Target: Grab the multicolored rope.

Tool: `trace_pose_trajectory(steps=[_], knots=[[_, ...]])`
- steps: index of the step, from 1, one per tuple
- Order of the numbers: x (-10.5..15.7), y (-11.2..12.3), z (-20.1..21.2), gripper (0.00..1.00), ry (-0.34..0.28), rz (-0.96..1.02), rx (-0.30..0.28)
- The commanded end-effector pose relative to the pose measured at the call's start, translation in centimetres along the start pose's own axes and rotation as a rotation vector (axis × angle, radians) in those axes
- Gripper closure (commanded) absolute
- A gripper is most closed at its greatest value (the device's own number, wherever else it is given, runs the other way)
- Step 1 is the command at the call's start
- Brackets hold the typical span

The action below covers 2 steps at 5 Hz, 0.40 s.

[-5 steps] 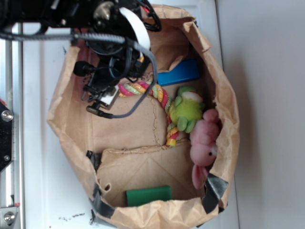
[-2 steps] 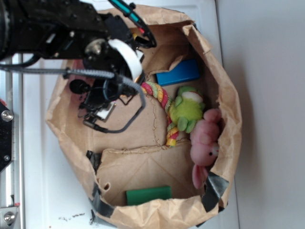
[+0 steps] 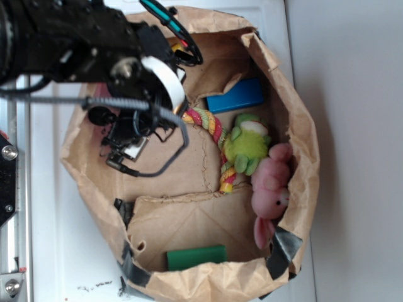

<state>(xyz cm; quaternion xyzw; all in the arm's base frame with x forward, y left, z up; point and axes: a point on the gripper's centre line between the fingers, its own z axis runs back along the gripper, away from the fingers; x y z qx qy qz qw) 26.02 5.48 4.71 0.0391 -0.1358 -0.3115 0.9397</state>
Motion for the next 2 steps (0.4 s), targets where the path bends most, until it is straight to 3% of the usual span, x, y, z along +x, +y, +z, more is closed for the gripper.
trace_pose_trajectory(steps=[1,2], knots=[[1.40,-0.77,-0.64,0.00,0.009,-0.033,0.023],[1.91,-0.60,-0.48,0.00,0.011,-0.030,0.012]])
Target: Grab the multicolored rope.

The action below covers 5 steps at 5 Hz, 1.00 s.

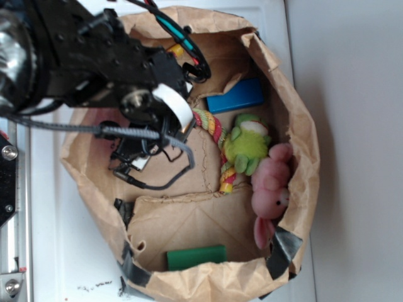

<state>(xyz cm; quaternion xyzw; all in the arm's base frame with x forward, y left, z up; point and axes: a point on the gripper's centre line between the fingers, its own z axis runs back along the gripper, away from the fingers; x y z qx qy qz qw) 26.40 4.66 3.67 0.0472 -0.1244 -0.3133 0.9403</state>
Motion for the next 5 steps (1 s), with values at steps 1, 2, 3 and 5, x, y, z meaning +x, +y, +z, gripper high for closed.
trace_pose_trajectory(steps=[1,2,3,5], knots=[[1.6,0.0,0.4,0.00,-0.004,-0.023,0.001],[2.1,0.1,0.4,0.00,0.022,0.008,-0.015],[3.3,1.1,0.8,0.00,0.069,0.100,-0.059],[4.5,2.7,1.3,0.00,0.109,0.218,-0.102]])
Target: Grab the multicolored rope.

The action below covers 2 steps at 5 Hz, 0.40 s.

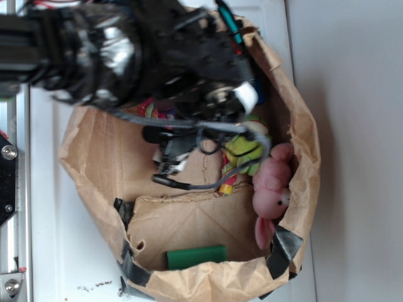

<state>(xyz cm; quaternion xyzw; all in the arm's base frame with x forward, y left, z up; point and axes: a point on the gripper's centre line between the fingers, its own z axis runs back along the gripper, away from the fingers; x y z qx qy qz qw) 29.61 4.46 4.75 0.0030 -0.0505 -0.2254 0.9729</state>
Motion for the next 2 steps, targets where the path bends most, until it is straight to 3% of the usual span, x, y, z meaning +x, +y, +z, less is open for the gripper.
trace_pose_trajectory(steps=[1,2], knots=[[1.79,0.81,1.39,0.00,-0.026,0.043,0.003],[1.51,0.73,1.46,0.00,-0.031,0.043,0.002]])
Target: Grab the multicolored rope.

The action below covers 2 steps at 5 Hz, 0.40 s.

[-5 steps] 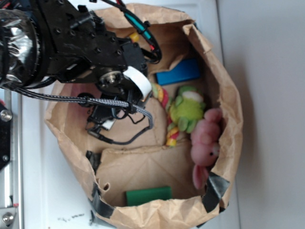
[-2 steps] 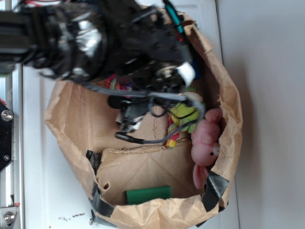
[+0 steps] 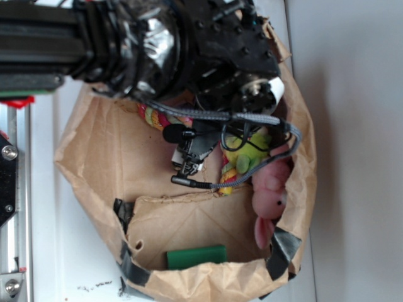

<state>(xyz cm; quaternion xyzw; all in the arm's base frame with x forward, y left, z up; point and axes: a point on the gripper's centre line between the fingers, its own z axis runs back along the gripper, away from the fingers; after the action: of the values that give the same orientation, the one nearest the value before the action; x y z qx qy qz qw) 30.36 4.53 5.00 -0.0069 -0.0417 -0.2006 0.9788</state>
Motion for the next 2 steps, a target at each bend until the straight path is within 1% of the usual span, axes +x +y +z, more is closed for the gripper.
trace_pose_trajectory(steps=[1,2], knots=[[0.40,0.49,0.51,0.00,-0.046,0.023,0.028],[0.02,1.12,0.57,0.00,-0.076,0.078,-0.010]])
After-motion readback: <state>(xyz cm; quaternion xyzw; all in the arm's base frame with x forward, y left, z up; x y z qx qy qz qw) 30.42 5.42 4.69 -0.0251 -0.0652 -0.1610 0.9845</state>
